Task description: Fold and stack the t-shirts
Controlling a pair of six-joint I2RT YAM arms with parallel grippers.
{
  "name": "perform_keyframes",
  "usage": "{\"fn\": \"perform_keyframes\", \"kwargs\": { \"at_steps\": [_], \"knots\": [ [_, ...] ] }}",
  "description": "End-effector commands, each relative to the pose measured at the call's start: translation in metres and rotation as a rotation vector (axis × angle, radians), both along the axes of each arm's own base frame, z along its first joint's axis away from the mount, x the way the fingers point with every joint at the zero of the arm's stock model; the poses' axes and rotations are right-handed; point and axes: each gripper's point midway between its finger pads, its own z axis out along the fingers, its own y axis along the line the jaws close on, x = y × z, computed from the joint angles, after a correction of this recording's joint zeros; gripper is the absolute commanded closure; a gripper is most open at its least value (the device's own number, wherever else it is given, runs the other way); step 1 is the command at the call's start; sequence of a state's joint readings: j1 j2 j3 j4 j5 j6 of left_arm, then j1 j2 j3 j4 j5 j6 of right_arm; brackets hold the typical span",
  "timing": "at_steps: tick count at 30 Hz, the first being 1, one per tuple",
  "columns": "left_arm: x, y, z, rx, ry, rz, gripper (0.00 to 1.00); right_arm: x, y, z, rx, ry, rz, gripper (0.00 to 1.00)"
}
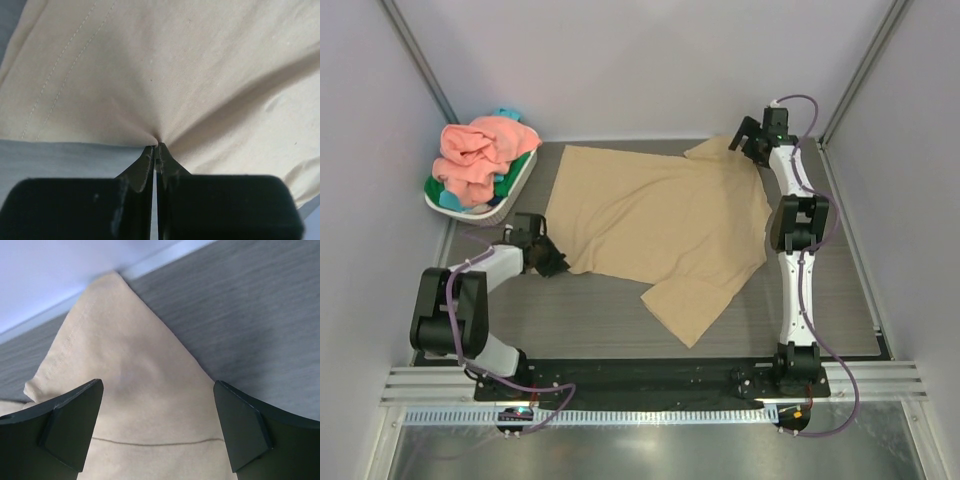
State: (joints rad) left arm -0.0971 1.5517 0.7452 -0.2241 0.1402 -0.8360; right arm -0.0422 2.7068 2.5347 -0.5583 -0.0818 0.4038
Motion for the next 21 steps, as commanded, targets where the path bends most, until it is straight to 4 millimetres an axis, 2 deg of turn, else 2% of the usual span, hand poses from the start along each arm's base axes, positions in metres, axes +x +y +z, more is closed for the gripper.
{"fn": "perform_keyframes", "kwargs": {
  "at_steps": [1,6,8,9,10,11,12,13,14,15,16,17,18,19,20,21],
  "knots": [
    [-0.039,-0.012,-0.004,-0.049,0.084,-0.006,1.0,0.001,-0.005,-0.039,0.039,0.046,-0.01,0.01],
    [-0.059,-0.023,0.004,-0.07,0.082,-0.007,1.0,0.018,0.006,-0.012,0.082,-0.06,0.04,0.0],
    [-0.064,-0.028,0.009,-0.075,0.068,-0.024,1.0,0.021,0.009,0.016,0.085,-0.107,0.062,0.0],
    [-0.066,-0.028,0.011,-0.069,0.061,-0.034,0.94,0.019,0.011,0.028,0.09,-0.12,0.078,0.0],
    [-0.064,-0.028,0.019,-0.064,0.028,-0.044,0.73,0.018,0.012,0.07,0.084,-0.178,0.088,0.0],
    [-0.064,-0.027,0.025,-0.05,0.019,-0.05,0.59,0.016,0.013,0.089,0.084,-0.202,0.095,0.0],
    [-0.061,-0.02,0.029,-0.015,-0.001,-0.036,0.48,0.008,0.015,0.097,0.09,-0.196,0.1,0.0],
    [-0.059,-0.015,0.036,0.02,-0.024,-0.04,0.35,0.003,0.017,0.122,0.089,-0.222,0.098,0.0],
    [-0.057,-0.01,0.05,0.043,-0.052,-0.034,0.3,-0.01,0.017,0.175,0.076,-0.29,0.087,0.0],
    [-0.054,-0.002,0.056,0.084,-0.076,-0.019,0.11,-0.026,0.017,0.172,0.061,-0.253,0.075,0.0],
    [-0.053,0.0,0.062,0.1,-0.092,-0.025,0.01,-0.038,0.013,0.183,0.012,-0.253,0.023,0.0],
    [-0.053,0.008,0.07,0.134,-0.109,-0.006,0.0,-0.065,0.012,0.242,-0.008,-0.333,-0.005,0.0],
    [-0.053,0.014,0.071,0.164,-0.117,0.008,0.0,-0.089,0.011,0.21,-0.013,-0.237,-0.033,0.0],
    [-0.054,0.018,0.072,0.172,-0.119,0.024,0.0,-0.108,0.008,0.209,-0.039,-0.21,-0.087,0.0],
    [-0.057,0.021,0.068,0.173,-0.114,0.041,0.0,-0.132,0.006,0.214,-0.034,-0.192,-0.108,0.0],
    [-0.058,0.024,0.068,0.162,-0.126,0.062,0.0,-0.168,0.03,0.238,-0.027,-0.204,-0.07,0.0]
  ]
}}
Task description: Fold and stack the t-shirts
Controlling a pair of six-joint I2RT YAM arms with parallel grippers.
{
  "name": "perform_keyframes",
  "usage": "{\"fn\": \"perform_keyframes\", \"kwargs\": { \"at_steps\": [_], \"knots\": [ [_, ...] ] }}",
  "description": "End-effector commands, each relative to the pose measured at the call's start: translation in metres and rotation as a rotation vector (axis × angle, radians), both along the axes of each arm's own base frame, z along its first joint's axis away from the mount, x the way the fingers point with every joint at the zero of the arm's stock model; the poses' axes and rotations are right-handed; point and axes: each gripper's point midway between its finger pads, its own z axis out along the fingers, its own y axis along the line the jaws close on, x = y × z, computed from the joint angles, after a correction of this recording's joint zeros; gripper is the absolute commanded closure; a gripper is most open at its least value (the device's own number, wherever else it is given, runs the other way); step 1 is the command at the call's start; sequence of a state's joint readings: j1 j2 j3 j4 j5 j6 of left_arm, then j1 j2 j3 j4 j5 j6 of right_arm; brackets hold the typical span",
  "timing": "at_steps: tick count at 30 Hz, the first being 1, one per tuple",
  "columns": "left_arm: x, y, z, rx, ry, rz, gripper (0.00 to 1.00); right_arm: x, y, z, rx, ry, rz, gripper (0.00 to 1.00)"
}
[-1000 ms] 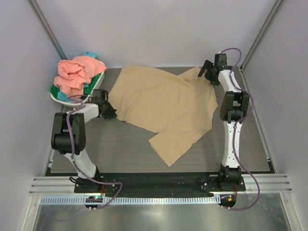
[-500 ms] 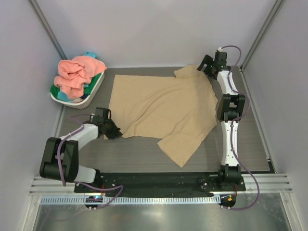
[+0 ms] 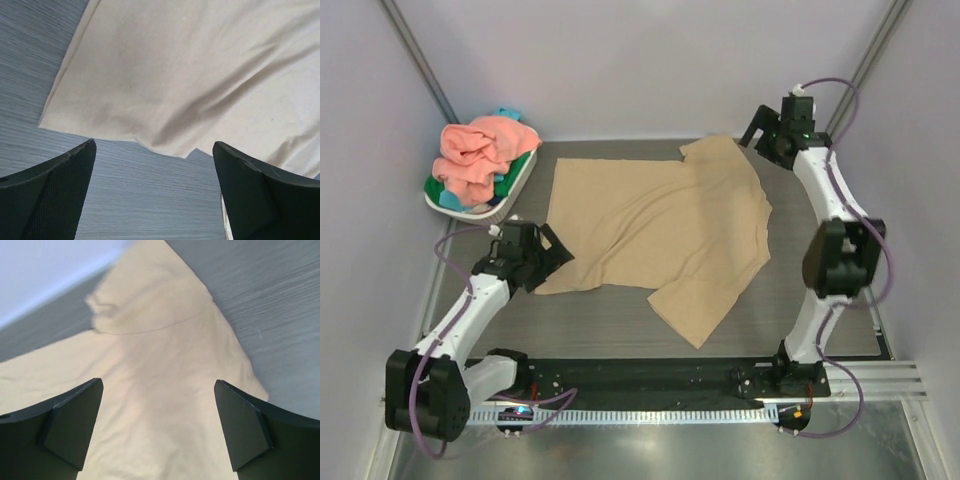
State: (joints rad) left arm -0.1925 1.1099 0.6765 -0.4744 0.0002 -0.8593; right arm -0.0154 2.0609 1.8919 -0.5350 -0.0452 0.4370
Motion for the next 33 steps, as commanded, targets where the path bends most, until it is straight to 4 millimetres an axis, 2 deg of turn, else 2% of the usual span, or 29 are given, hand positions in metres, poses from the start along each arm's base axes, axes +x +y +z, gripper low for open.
{"fn": "perform_keyframes", "kwargs": {
  "at_steps": [1,2,3,4,5,6,7,8,9,10,11,12,14,15,17,21,22,23,24,27,30,32,33],
  "knots": [
    [-0.008,0.026,-0.003,0.029,0.007,0.093,0.0,-0.092,0.035,0.073,-0.053,-0.078,-0.023,0.0],
    [-0.011,0.029,-0.015,-0.005,0.009,0.117,0.0,-0.117,0.047,0.061,-0.073,-0.043,-0.011,0.0],
    [-0.009,0.034,-0.016,-0.065,-0.004,0.143,0.0,-0.163,0.057,0.038,-0.087,0.026,0.025,0.0],
    [-0.013,0.024,-0.023,-0.141,-0.004,0.109,0.0,-0.194,0.096,0.022,-0.07,0.072,0.154,0.0],
    [-0.013,0.029,-0.026,-0.162,-0.005,0.129,0.0,-0.221,0.11,0.003,-0.063,0.134,0.212,0.0],
    [-0.014,0.029,-0.03,-0.174,0.007,0.129,0.0,-0.26,0.113,-0.024,-0.056,0.188,0.235,0.0],
    [-0.016,0.029,-0.032,-0.177,0.017,0.126,0.0,-0.286,0.133,-0.038,-0.036,0.212,0.26,0.0],
    [-0.017,0.029,-0.032,-0.176,0.018,0.124,0.0,-0.318,0.131,-0.07,-0.03,0.275,0.258,0.0],
    [-0.019,0.029,-0.035,-0.174,0.021,0.125,0.0,-0.335,0.136,-0.076,-0.007,0.283,0.267,0.0],
    [-0.024,0.03,-0.038,-0.168,0.033,0.134,0.0,-0.349,0.143,-0.069,0.067,0.251,0.243,0.0],
    [-0.027,0.036,-0.042,-0.143,0.039,0.156,0.0,-0.366,0.154,-0.073,0.077,0.252,0.284,0.0],
    [-0.03,0.037,-0.043,-0.137,0.04,0.17,0.0,-0.382,0.153,-0.087,0.082,0.277,0.286,0.0],
    [-0.037,0.046,-0.047,-0.102,0.027,0.21,0.01,-0.396,0.161,-0.086,0.132,0.269,0.281,0.0],
    [-0.039,0.05,-0.048,-0.086,0.019,0.23,0.02,-0.408,0.163,-0.093,0.107,0.286,0.301,0.0],
    [-0.042,0.056,-0.048,-0.063,-0.003,0.262,0.06,-0.418,0.166,-0.103,0.088,0.32,0.291,0.0],
    [-0.045,0.07,-0.054,-0.008,-0.02,0.316,0.16,-0.435,0.177,-0.122,0.035,0.348,0.324,0.0],
    [-0.045,0.069,-0.057,-0.01,-0.022,0.315,0.25,-0.437,0.179,-0.125,0.021,0.346,0.333,0.0],
    [-0.044,0.068,-0.059,-0.016,-0.014,0.316,0.29,-0.437,0.18,-0.13,0.013,0.35,0.329,0.0],
    [-0.045,0.067,-0.061,-0.022,-0.005,0.312,0.37,-0.438,0.178,-0.135,0.007,0.355,0.326,0.0],
    [-0.04,0.065,-0.065,-0.034,0.002,0.311,0.48,-0.433,0.175,-0.14,-0.005,0.329,0.307,0.0],
    [-0.036,0.063,-0.067,-0.044,0.008,0.308,0.51,-0.426,0.171,-0.142,-0.035,0.305,0.286,0.0],
    [-0.034,0.063,-0.068,-0.05,0.007,0.315,0.54,-0.426,0.178,-0.144,-0.015,0.31,0.299,0.01],
    [-0.033,0.063,-0.069,-0.051,0.007,0.316,0.58,-0.428,0.18,-0.148,-0.012,0.325,0.306,0.04]
  ]
}}
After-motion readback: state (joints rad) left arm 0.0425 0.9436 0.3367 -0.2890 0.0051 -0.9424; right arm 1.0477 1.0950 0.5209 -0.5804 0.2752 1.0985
